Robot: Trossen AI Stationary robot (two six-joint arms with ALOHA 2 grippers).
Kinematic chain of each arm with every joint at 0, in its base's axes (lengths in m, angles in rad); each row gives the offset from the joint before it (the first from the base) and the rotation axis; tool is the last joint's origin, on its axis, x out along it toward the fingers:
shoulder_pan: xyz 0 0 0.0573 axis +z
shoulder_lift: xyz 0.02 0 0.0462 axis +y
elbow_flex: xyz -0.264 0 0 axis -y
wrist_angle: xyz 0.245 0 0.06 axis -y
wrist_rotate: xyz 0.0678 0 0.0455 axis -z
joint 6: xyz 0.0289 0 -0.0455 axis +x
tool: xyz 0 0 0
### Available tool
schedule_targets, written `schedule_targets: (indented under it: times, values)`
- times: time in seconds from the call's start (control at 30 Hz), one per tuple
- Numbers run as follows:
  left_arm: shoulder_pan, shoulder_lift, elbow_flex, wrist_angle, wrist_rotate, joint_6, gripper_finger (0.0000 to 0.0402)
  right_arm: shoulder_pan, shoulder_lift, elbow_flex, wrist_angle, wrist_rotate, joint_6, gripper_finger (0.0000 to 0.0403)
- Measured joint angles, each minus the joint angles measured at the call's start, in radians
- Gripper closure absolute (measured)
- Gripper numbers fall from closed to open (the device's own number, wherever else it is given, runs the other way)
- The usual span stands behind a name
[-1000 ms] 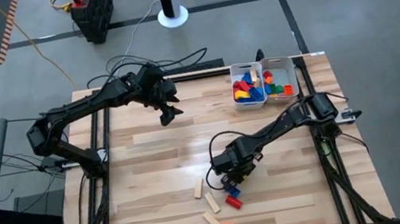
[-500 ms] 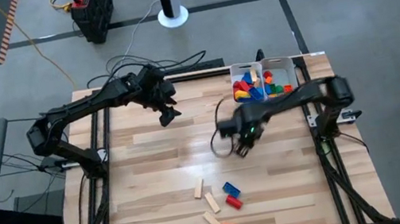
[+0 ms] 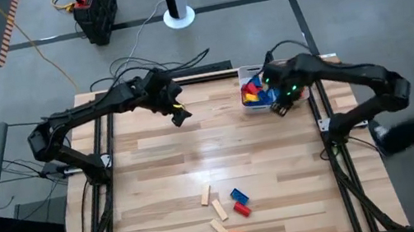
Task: Sort blocks by size
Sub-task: Put the small yellow semi circular wooden block into the gray bin, then put the large blue game piece into the white bin
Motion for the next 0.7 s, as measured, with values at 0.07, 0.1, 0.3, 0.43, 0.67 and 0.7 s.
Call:
schedule_targets:
  times: [0.07,0.1,0.3,0.43,0.67,0.7]
  values:
    - [-0.03,0.0,0.0,0.02,0.001,-0.031,0.0157,-0.08,-0.017,-0.043,0.016,0.005,-0.054,0.0239]
    - [-0.05,0.0,0.0,0.034,0.004,-0.033,0.0157,-0.114,-0.025,-0.064,0.036,0.007,-0.08,0.0235]
    - [-0.197,0.0,0.0,0.146,-0.007,-0.037,0.0157,-0.263,-0.053,-0.125,0.172,0.008,-0.235,0.0199]
    - [-0.27,0.0,0.0,0.19,-0.113,-0.091,0.0157,-0.325,-0.053,-0.129,0.205,0.007,-0.312,0.0185]
    - [-0.355,0.0,0.0,0.192,-0.14,-0.145,0.0157,-0.269,-0.079,-0.108,0.23,-0.181,-0.451,0.0176]
    - [-0.368,0.0,0.0,0.189,-0.139,-0.147,0.0157,-0.231,-0.088,-0.108,0.24,-0.191,-0.468,0.0176]
